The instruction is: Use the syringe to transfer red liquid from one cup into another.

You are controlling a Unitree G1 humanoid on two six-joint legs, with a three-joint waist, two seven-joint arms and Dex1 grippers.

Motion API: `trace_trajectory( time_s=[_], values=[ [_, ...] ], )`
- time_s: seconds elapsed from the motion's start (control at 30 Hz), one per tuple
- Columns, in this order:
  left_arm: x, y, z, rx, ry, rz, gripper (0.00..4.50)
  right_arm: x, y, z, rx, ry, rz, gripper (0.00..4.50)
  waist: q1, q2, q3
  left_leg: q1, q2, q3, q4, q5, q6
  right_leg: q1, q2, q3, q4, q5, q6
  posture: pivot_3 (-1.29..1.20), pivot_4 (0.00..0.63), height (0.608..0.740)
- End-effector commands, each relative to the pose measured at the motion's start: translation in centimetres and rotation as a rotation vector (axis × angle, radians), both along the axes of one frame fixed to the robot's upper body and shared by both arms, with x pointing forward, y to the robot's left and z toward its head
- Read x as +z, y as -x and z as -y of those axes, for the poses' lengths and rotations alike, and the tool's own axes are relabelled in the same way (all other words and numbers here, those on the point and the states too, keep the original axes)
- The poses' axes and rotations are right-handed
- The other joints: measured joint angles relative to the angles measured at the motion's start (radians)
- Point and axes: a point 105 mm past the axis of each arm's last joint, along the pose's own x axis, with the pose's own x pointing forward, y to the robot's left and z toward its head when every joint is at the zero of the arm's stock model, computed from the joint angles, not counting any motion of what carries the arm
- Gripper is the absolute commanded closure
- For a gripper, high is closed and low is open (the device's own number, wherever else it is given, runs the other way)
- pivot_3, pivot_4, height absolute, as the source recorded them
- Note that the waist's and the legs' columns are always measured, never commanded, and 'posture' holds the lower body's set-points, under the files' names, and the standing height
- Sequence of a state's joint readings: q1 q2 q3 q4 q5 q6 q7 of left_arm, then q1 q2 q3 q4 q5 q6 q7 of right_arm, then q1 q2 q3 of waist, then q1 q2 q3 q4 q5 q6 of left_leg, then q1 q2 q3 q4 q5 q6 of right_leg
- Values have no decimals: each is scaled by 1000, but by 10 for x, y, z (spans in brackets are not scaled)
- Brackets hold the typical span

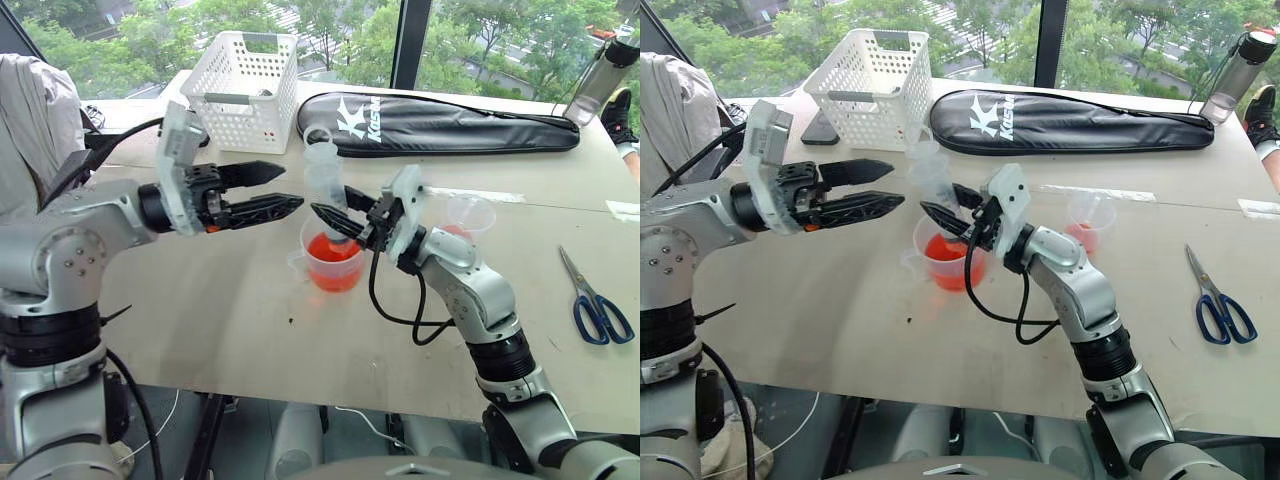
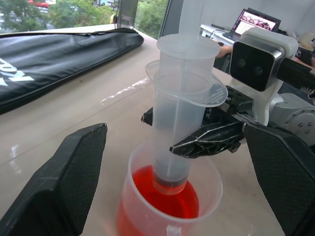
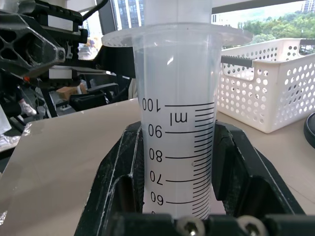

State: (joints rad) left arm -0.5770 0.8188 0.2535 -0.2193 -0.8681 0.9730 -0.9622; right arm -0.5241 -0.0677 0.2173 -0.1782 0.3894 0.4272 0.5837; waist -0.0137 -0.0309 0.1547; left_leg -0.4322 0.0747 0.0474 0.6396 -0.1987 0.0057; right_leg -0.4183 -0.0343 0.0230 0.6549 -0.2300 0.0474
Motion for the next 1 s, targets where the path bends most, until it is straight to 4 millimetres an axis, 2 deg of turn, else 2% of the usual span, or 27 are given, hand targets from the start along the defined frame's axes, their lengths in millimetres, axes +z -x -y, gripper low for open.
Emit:
trace_trajectory(
  time_s=[0.03,0.23,0.37,0.53,0.67,0.73,0.87,0.93,1.0],
  values=[
    [10,2,11,-14,13,59,0,20,9,0,20,-28,88,3136,0,0,0,0,0,0,0,0,0,0,0,0,0,0,0,0,150,724],
    [9,-1,18,-22,24,78,0,31,8,2,21,-85,80,3136,-1,0,0,0,0,0,0,0,0,0,0,0,0,0,0,0,150,724],
    [22,3,15,-54,80,84,0,46,11,10,29,-157,75,3136,0,0,0,0,0,0,0,0,0,0,0,0,0,0,0,0,150,724],
    [36,-5,5,-15,134,103,0,44,11,15,24,-191,32,3136,-1,0,0,0,0,0,0,0,0,0,0,0,0,0,0,0,150,724],
    [42,-8,3,-2,166,128,0,55,12,22,22,-262,13,3136,-1,0,0,0,0,0,0,0,0,0,0,0,0,0,0,0,150,724],
    [49,-11,2,14,197,144,0,72,9,36,2,-378,-16,3136,2,0,0,0,0,0,0,0,0,0,0,0,0,0,0,0,150,724],
    [58,-17,1,45,251,168,0,108,3,82,-105,-529,12,3136,2,0,1,0,0,0,0,0,0,0,0,0,0,0,0,0,150,724],
    [59,-20,2,63,262,180,0,116,-4,110,-228,-508,61,3136,4,0,1,0,0,0,0,0,0,1,-1,0,-1,0,0,0,150,724],
    [59,-24,4,81,274,193,0,111,-17,142,-429,-365,125,3136,7,0,1,0,-1,0,0,0,0,1,-1,-1,-2,0,0,0,150,724]
  ],
)
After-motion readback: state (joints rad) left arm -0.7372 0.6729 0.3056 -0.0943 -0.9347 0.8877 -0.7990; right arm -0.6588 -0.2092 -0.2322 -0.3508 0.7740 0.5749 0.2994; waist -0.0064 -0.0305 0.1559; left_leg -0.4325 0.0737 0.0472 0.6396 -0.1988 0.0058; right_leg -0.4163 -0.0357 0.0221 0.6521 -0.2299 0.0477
